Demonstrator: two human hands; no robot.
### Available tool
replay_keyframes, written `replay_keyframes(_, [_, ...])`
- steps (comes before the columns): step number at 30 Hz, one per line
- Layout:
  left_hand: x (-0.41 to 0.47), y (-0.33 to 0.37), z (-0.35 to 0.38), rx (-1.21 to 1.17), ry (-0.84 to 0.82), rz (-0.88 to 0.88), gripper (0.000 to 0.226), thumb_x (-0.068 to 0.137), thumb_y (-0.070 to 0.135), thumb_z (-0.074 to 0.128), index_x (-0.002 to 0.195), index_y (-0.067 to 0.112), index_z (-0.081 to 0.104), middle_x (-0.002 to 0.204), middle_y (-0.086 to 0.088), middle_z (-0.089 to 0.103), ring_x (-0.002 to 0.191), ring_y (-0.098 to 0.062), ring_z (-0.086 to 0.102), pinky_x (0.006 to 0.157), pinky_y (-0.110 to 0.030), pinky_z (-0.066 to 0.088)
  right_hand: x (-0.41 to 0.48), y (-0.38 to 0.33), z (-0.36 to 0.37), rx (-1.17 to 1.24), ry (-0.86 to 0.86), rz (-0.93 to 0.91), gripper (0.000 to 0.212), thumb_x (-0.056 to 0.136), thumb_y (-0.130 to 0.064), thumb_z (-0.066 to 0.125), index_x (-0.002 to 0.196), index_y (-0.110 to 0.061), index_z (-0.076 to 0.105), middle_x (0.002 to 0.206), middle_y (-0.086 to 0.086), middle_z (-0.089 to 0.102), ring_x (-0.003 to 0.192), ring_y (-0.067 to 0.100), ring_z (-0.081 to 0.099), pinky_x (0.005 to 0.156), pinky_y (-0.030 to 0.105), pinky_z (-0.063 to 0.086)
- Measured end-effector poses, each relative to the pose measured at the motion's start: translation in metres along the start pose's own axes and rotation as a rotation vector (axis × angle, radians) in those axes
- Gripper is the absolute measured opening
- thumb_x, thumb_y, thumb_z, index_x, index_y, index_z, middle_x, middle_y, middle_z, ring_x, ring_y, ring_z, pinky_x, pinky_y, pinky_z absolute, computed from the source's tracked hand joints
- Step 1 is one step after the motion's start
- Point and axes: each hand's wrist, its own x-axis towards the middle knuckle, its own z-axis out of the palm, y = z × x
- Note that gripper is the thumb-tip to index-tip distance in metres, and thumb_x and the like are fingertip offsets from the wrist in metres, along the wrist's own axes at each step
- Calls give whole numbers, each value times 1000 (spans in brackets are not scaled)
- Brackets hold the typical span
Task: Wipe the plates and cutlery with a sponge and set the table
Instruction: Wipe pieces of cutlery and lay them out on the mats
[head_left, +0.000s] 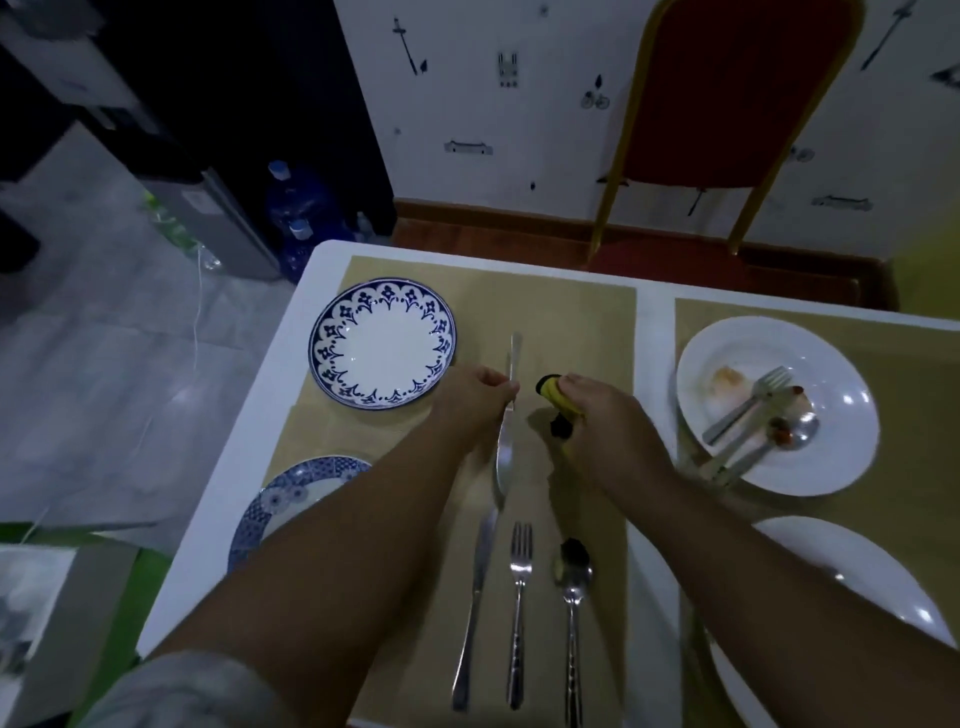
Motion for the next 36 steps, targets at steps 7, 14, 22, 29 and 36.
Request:
replay_keyframes(7, [30, -10, 4, 272, 18, 202, 27, 89, 29, 74, 110, 12, 75, 99, -3, 76, 80, -8, 63, 73, -22, 46, 20, 15, 44, -134, -62, -20, 61, 77, 9, 58, 136, -7, 49, 140, 12, 48, 128, 29, 43, 105, 31, 30])
replay_keyframes(14, [15, -39, -2, 484, 19, 567, 27, 96, 17, 62, 122, 10, 67, 110, -10, 66, 99, -24, 62, 85, -41, 55, 13, 25, 59, -220, -4, -19, 57, 84, -8, 56, 137, -25, 47, 148, 8, 37, 138, 38, 24, 110, 45, 28])
replay_keyframes(22, [4, -80, -11, 945, -180, 740, 63, 108, 31, 37, 161, 11, 9, 170, -6, 4, 156, -25, -2, 127, -42, 3, 6, 18, 67, -232, 28, 51, 66, 85, -4, 57, 145, -27, 37, 156, 9, 24, 144, 37, 10, 110, 43, 26])
replay_keyframes(29, [7, -80, 3, 880, -150, 674, 60, 109, 31, 30, 161, 11, 7, 170, -6, 2, 156, -22, -5, 127, -42, 5, 13, 21, 69, -291, 23, 49, 68, 87, -7, 57, 147, -26, 32, 155, 9, 24, 144, 37, 11, 109, 43, 29])
replay_keyframes(36, [1, -75, 1, 834, -147, 664, 62, 109, 33, 32, 161, 11, 7, 170, -5, 3, 156, -21, -4, 127, -39, 2, 16, 27, 65, -276, -15, 37, 69, 85, -7, 61, 146, -24, 34, 154, 10, 27, 143, 37, 15, 112, 41, 23])
